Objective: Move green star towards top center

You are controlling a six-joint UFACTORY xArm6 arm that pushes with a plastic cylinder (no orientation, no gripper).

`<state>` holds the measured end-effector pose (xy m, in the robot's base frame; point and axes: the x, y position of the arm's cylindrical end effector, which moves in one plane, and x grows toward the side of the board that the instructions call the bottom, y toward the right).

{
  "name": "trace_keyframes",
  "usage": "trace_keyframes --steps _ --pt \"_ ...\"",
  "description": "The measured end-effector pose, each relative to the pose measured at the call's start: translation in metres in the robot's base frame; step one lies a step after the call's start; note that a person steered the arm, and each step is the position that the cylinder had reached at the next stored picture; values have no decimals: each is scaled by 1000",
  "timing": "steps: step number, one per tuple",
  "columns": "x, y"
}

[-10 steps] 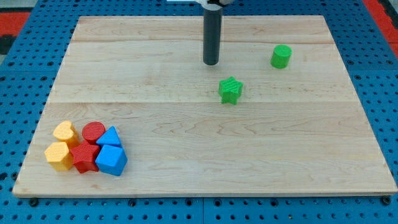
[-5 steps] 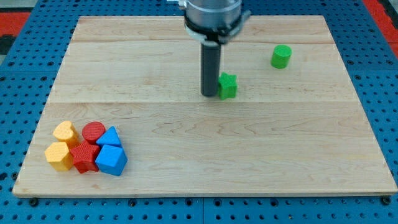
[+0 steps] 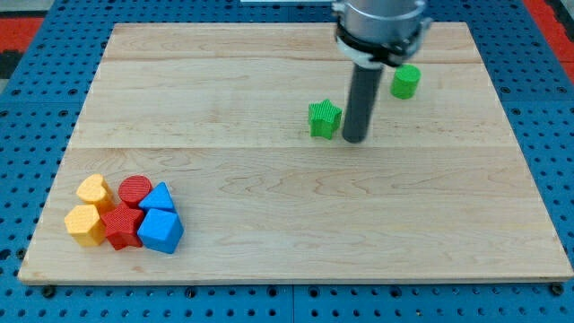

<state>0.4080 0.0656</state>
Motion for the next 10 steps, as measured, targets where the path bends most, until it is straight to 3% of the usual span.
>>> trace_keyframes --steps 2,3,4,5,6,8,10 --pt "-99 -118" --pt "-75 -112" --pt "-12 -105" --pt "14 -130" --pt "-24 -163" --pt "-111 -90" --pt "-79 -64"
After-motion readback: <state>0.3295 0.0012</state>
